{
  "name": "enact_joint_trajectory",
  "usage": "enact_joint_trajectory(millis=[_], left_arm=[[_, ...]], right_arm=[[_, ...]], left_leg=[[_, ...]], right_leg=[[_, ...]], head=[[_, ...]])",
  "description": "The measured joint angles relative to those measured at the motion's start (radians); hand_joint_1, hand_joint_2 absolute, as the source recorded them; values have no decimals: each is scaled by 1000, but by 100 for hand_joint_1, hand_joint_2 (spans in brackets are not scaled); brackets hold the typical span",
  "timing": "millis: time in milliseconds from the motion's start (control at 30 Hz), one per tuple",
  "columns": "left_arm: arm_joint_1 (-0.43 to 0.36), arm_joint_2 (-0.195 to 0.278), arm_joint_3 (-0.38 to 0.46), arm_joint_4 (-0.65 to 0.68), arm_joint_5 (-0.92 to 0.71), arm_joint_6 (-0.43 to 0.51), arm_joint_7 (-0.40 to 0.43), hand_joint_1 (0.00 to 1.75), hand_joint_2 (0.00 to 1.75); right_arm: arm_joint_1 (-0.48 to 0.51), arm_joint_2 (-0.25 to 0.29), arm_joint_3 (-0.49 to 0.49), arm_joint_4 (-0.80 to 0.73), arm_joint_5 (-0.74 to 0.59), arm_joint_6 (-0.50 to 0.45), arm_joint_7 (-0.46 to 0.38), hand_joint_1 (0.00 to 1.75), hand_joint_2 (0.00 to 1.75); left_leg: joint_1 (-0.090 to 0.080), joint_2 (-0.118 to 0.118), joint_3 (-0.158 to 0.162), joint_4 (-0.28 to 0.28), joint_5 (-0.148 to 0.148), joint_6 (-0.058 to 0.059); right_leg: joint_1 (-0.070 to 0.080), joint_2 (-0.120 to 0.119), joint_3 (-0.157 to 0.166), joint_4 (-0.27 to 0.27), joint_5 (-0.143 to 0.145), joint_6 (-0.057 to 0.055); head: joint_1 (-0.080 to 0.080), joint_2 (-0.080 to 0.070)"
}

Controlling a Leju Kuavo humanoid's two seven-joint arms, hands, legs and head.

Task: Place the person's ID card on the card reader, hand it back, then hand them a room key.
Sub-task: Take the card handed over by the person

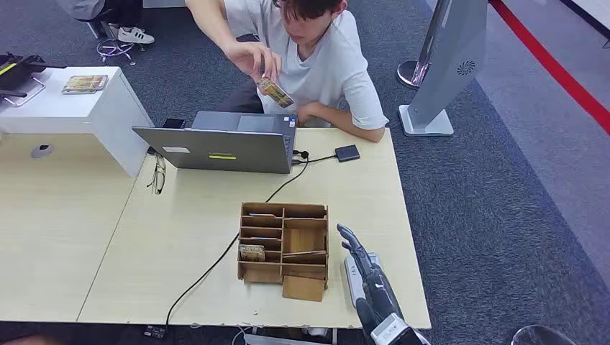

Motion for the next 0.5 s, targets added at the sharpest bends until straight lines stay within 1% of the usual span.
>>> enact_joint_trajectory(millis=[367, 500], left_arm=[[-5, 0, 5, 6, -3, 1, -7, 0, 0], [-14, 0, 12, 16, -23, 6, -21, 0, 0]], right_arm=[[-4, 0, 0, 0, 3, 3, -2, 0, 0], [-14, 3, 0, 0, 56, 18, -9, 0, 0]], left_leg=[[0, 0, 0, 0, 0, 0], [0, 0, 0, 0, 0, 0]], right_leg=[[0, 0, 0, 0, 0, 0], [0, 0, 0, 0, 0, 0]], head=[[0, 0], [0, 0]])
